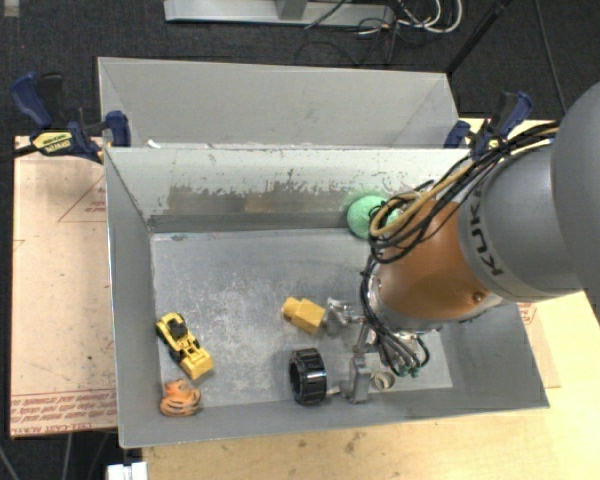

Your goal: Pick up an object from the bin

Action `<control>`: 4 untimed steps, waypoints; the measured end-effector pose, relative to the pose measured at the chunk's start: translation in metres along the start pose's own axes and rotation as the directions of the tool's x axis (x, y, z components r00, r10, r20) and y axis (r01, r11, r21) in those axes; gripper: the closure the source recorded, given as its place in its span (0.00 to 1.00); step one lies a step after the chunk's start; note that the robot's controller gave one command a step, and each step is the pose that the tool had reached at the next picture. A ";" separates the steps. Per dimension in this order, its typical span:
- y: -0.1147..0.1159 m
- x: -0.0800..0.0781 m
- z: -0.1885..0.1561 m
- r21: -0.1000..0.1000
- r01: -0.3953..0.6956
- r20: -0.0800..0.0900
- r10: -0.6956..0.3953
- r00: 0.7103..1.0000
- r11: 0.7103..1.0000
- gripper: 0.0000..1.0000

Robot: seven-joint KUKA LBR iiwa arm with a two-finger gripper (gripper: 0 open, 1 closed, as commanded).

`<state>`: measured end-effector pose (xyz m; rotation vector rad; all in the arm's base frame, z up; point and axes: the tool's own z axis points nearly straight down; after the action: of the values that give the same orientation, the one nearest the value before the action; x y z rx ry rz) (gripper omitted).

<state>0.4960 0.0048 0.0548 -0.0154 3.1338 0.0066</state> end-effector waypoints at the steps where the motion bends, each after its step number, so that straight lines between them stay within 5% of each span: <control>1: 0.055 0.000 -0.011 0.004 -0.035 -0.003 0.035 0.999 0.999 0.00; 2: 0.078 0.000 -0.013 0.002 -0.029 -0.003 0.029 1.000 1.000 0.00; 4: 0.044 -0.014 -0.047 0.004 0.343 -0.002 -0.343 0.939 0.939 0.00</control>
Offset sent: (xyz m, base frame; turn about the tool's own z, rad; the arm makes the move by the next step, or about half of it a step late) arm -0.0101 0.0495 0.0152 -0.1583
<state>0.5095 0.0484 0.1021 -0.5614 3.0838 -0.0025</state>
